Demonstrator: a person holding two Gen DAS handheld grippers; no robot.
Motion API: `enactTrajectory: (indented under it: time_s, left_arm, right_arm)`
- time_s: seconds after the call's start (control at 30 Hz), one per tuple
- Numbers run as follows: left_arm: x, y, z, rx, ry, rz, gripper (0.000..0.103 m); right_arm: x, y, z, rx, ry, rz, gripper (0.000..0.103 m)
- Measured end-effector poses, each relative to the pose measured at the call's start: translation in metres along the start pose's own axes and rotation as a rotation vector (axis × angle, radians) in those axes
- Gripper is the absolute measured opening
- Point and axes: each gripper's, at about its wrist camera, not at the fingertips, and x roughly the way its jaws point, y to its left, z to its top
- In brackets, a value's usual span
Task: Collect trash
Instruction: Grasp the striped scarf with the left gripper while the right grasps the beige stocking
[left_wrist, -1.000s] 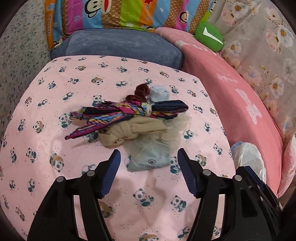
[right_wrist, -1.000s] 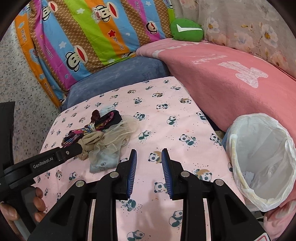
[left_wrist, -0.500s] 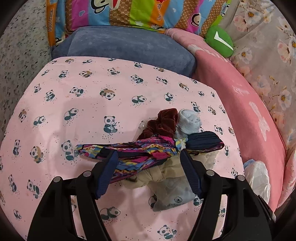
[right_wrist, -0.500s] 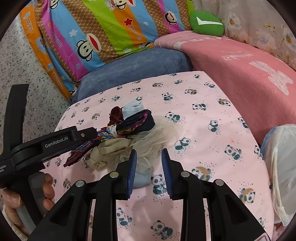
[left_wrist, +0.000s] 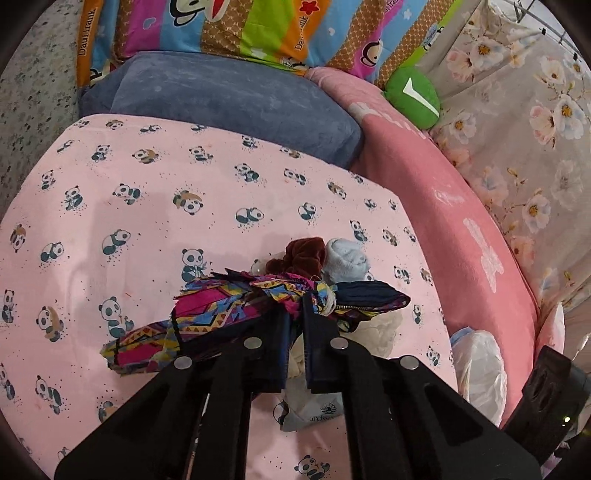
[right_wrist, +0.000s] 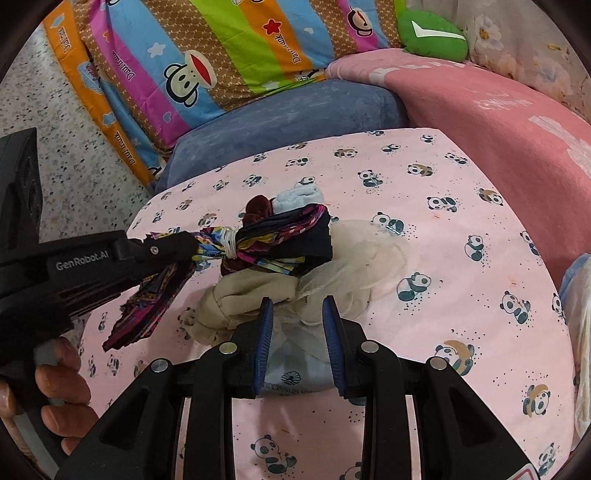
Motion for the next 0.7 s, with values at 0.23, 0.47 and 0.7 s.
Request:
enactTrajectory:
  time_s: [0.23, 0.47, 0.7]
  left_arm:
    - [-0.037, 0.012, 0.009, 0.019, -0.103, 0.139, 0.006]
    - [-0.051, 0.030, 0.003, 0.012, -0.124, 0.202, 0.006]
    - [-0.059, 0.033, -0.010, 0.002, -0.111, 0.209, 0.006]
  right_arm:
    - [0.011, 0.024, 0.008, -0.034, 0.005, 0.041, 0.029]
    - [0.038, 0.035, 0.008, -0.044, 0.046, 0.024, 0.040]
    - [0.039, 0.037, 0.003, -0.053, 0.071, 0.037, 0.007]
